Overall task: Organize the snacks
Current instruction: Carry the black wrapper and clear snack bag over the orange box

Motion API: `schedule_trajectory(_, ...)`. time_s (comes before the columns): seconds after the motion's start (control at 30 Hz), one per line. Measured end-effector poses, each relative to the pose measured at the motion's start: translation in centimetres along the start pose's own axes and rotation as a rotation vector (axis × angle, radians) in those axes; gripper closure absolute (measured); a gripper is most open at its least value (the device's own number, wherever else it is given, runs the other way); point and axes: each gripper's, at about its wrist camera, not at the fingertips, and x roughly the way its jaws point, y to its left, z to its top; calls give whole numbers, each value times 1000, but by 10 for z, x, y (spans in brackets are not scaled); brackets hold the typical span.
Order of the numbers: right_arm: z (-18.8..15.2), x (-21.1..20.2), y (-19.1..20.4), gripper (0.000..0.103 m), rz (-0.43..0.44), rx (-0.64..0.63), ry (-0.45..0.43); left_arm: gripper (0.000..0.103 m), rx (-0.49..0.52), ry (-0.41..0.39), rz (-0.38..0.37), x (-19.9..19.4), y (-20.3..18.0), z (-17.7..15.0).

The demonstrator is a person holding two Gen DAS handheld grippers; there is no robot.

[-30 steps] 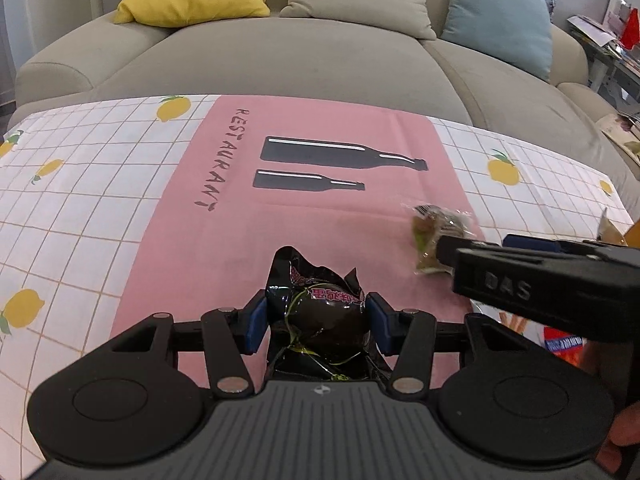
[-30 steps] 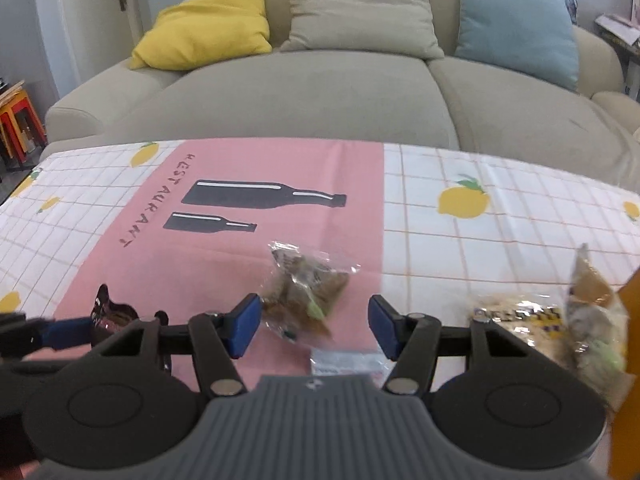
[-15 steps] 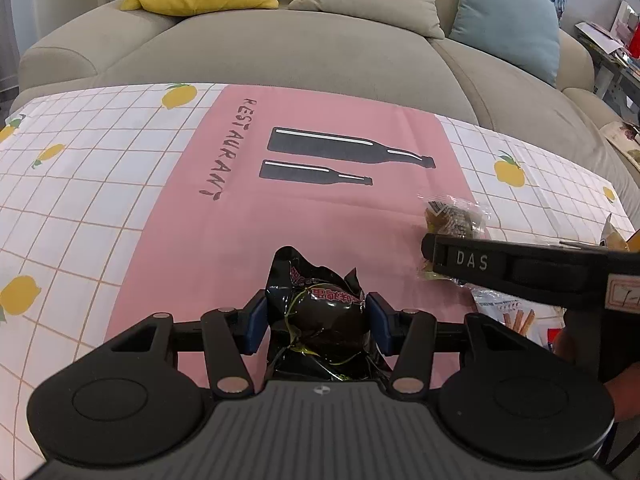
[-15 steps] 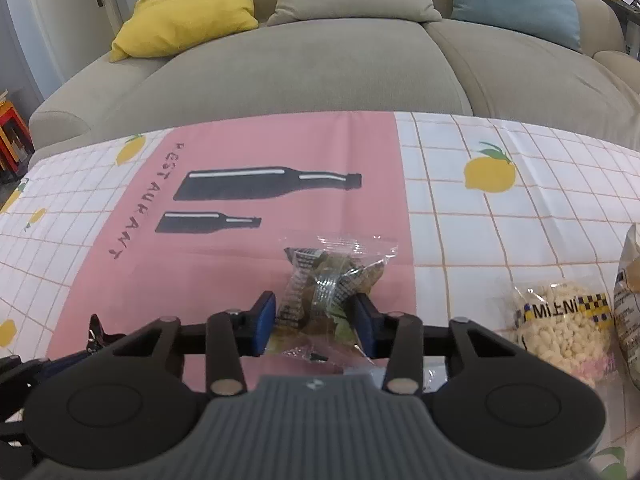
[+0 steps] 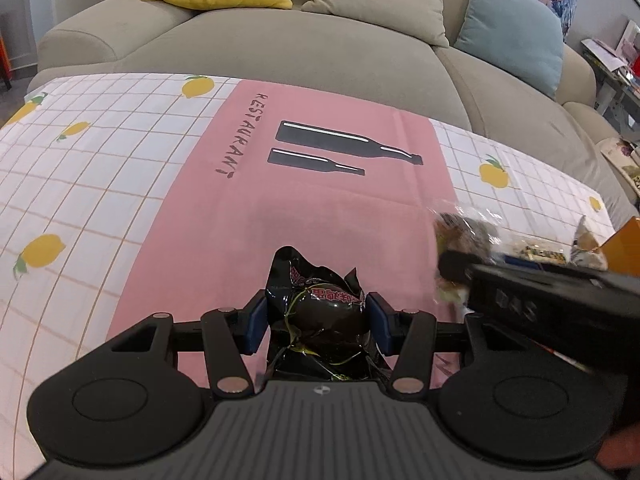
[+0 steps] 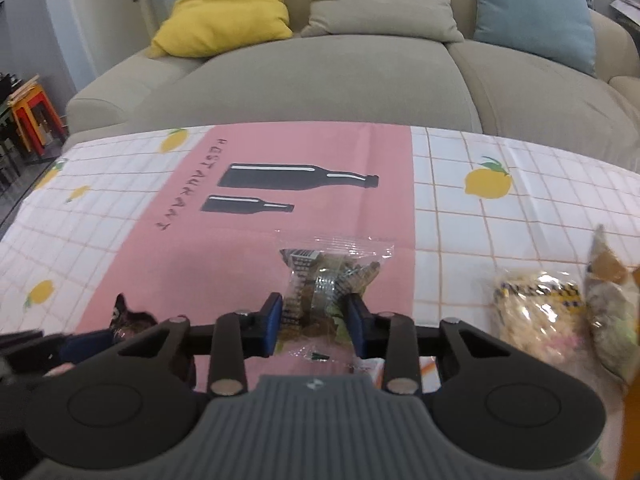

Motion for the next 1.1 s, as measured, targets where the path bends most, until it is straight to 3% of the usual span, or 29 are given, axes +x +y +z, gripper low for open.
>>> schedule_trajectory(0.27, -31, -64, -16, 70, 2, 5, 35, 45, 31, 18, -64, -34, -27, -21)
schedule_trajectory(0.63, -78, -150, -56, 70, -34, 35, 15, 45, 164, 24, -160, -79, -85, -43)
schedule_trajectory(1.1, -97, -257, -159, 70, -145, 33, -34, 45, 379, 19, -415, -117, -205, -36)
